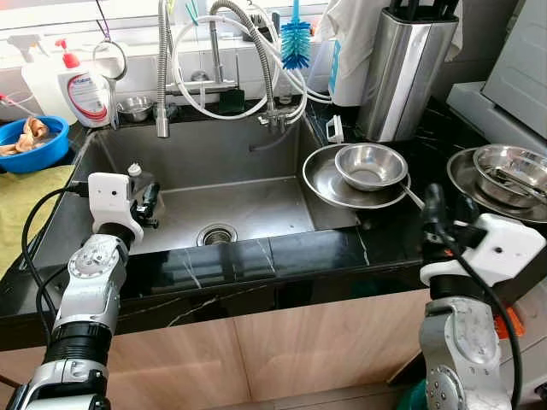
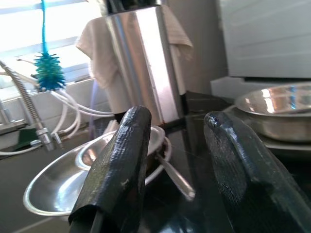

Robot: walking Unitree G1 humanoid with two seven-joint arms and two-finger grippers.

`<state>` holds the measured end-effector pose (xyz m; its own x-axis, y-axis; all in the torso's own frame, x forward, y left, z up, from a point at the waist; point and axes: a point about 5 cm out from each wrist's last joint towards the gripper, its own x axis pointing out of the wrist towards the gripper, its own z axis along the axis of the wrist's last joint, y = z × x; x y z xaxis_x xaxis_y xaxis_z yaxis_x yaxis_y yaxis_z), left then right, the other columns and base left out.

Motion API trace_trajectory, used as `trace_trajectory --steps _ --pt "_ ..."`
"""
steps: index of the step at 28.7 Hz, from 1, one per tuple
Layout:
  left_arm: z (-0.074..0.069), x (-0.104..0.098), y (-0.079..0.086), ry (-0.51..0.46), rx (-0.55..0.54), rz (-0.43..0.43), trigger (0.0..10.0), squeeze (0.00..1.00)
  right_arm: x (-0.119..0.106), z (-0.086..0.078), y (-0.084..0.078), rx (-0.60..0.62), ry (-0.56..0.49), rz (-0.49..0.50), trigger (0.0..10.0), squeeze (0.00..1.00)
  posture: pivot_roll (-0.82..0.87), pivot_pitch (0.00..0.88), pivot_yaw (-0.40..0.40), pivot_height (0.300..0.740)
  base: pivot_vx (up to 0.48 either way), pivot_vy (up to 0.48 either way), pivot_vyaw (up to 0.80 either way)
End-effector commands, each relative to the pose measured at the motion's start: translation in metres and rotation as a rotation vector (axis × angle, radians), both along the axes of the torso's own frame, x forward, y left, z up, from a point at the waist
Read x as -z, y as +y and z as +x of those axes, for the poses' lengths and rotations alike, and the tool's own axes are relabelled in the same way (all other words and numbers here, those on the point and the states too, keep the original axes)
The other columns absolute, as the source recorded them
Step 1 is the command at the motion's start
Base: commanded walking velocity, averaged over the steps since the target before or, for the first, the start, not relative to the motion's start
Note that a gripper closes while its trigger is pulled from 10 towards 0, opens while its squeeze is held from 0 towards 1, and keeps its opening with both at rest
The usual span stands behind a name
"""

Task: Kitchen organization

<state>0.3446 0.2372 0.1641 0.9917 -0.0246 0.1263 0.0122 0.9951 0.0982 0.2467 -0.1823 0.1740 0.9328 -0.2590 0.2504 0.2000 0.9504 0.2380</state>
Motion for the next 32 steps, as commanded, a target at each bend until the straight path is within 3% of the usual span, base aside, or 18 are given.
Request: trace_trajectory --steps 1,9,22,23,24,25,28,29,30,31,32 --pt "-0.001 -0.003 0.001 -0.010 -0.002 -0.012 10.0 0.00 0.005 -0.001 -0.003 0.017 0.027 0.054 10.0 0.00 -0.06 0.000 0.032 0.740 0.000 0.000 0.00" --pt "-0.001 -0.003 0.001 -0.009 0.000 -0.009 10.0 0.00 0.014 0.002 -0.007 0.033 0.067 0.165 10.0 0.00 -0.05 0.000 0.030 0.740 0.000 0.000 0.00" --pt "-0.001 -0.003 -0.001 -0.013 0.002 -0.007 10.0 0.00 0.021 0.009 0.004 -0.083 0.104 0.241 10.0 0.00 -0.05 0.000 0.030 0.740 0.000 0.000 0.00" --pt "-0.001 -0.003 -0.001 -0.014 0.001 -0.007 10.0 0.00 0.020 0.009 0.005 -0.092 0.099 0.243 10.0 0.40 -0.05 0.000 0.030 0.740 0.000 0.000 0.00" --pt "-0.001 -0.003 0.000 -0.015 0.000 -0.007 10.0 0.00 0.020 0.009 0.006 -0.098 0.096 0.246 10.0 0.40 -0.05 0.000 0.030 0.740 0.000 0.000 0.00" --pt "-0.001 -0.003 0.000 -0.016 0.000 -0.009 10.0 0.00 0.020 0.009 0.005 -0.095 0.096 0.245 10.0 0.78 -0.05 0.000 0.029 0.740 0.000 0.000 0.00" --pt "-0.001 -0.003 -0.001 -0.016 0.001 -0.010 10.0 0.00 0.020 0.010 0.004 -0.087 0.101 0.246 10.0 0.70 -0.05 0.000 0.029 0.740 0.000 0.000 0.00" --pt "-0.001 -0.002 -0.002 -0.015 0.003 -0.013 10.0 0.00 0.020 0.010 0.003 -0.082 0.102 0.245 10.0 0.49 -0.05 0.000 0.029 0.740 0.000 0.000 0.00" --pt "-0.001 -0.002 -0.002 -0.015 0.003 -0.013 10.0 0.00 0.020 0.010 0.003 -0.082 0.102 0.245 10.0 0.49 -0.05 0.000 0.029 0.740 0.000 0.000 0.00" --pt "-0.001 -0.002 -0.002 -0.014 0.005 -0.013 10.0 0.00 0.020 0.011 0.003 -0.080 0.103 0.243 10.0 0.00 -0.05 0.000 0.028 0.740 0.000 0.000 0.00" --pt "-0.001 -0.002 -0.003 -0.013 0.007 -0.011 10.0 0.00 0.020 0.011 0.002 -0.078 0.104 0.243 10.0 0.00 -0.05 0.000 0.029 0.740 0.000 0.000 0.00"
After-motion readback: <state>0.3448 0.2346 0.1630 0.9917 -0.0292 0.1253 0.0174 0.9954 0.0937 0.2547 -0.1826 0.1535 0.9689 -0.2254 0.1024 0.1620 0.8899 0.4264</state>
